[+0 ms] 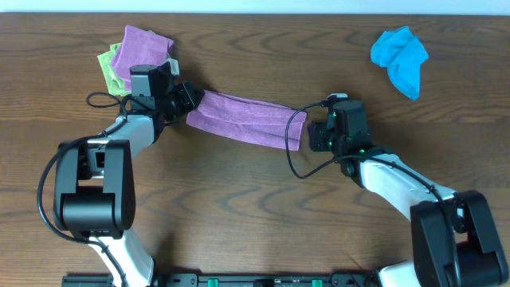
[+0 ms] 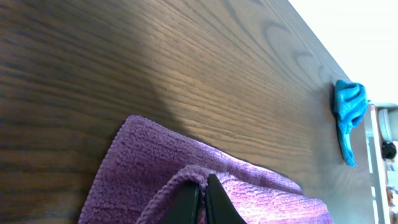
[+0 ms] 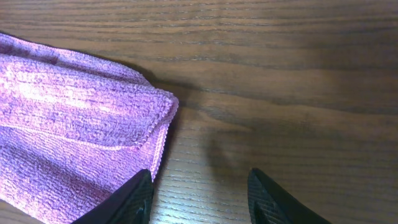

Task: Fold the cloth

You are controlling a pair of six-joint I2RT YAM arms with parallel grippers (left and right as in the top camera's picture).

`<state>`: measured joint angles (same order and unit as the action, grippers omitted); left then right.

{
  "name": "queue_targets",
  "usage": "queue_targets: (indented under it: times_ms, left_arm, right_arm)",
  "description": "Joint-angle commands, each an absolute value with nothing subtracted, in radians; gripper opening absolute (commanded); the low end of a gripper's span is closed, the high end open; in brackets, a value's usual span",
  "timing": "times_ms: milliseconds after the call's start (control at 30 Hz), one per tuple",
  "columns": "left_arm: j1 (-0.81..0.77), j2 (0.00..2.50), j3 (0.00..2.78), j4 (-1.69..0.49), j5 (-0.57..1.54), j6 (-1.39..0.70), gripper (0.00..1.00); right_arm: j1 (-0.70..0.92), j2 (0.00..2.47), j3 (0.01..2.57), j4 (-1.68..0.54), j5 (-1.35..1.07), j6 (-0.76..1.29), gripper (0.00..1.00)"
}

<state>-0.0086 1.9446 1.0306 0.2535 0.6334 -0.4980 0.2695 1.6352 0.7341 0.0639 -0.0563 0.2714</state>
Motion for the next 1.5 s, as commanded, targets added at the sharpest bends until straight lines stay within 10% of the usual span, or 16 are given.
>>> queue_targets:
  times_ms: [0,700,1067,1467]
  left_arm:
    - [-0.020,1.917,1.026,0.265,0.565,-0.501,0.06]
    - [-0.059,1.988,1.026,0.341,0.401,-0.455,0.09]
    - [-0.058,1.987,1.026,0.341,0.381,-0.414,0.73]
    - [-0.050,1.879,1.053,0.186,0.384,-0.324,0.82]
  right_arm:
    - [0.263,1.625,0.739,0.060,-0.060,0.284,0.49]
    - [0.263,1.625,0.739,0.060,-0.060,0.284,0.48]
    - [0.263,1.625,0.739,0.059,-0.072,0.284,0.47]
    - [0.261,1.625,0.739,0.001,-0.120,0.369,0.51]
